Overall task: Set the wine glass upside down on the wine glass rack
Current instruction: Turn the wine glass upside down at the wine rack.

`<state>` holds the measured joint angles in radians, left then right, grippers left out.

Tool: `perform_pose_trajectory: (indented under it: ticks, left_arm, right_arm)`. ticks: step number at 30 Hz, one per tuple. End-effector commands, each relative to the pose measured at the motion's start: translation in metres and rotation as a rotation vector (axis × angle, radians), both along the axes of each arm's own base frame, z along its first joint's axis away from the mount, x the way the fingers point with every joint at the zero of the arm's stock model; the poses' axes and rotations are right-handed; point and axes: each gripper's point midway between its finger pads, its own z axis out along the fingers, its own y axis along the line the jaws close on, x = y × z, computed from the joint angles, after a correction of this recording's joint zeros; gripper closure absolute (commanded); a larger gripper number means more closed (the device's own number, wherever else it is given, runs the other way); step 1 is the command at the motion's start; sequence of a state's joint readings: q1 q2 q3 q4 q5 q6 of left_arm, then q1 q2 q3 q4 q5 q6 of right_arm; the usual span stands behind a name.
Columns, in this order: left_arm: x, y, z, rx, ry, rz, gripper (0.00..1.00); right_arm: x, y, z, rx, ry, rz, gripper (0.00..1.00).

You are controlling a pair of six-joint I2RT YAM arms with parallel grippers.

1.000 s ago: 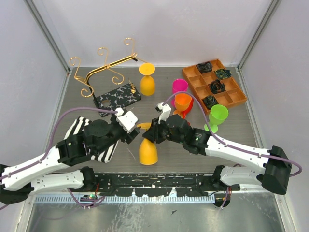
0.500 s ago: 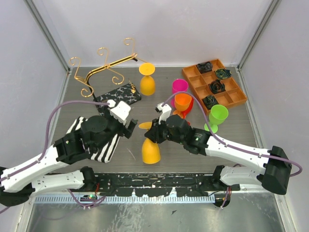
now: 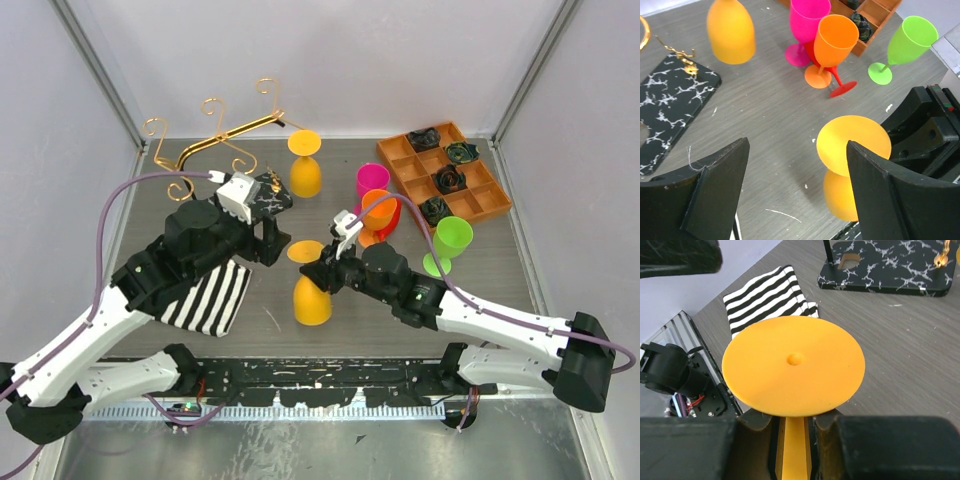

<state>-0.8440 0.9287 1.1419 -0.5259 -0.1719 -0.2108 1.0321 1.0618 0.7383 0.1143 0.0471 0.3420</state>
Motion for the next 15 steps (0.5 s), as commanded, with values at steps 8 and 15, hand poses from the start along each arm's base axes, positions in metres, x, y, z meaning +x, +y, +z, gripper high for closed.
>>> perform_pose_trajectory:
  ticks: [8,15]
  left_arm:
    - [-0.004,-0.015,-0.009,-0.045,0.077,-0.037,0.14]
    - [0.0,-0.016,-0.014,-0.035,0.083,-0.02,0.14]
  right_arm:
    - [-0.003,0.012,0.078,0.172,-0.324,0.102,0.99]
    - [-0.003,0.013,0.088,0.171,-0.363,0.111,0.99]
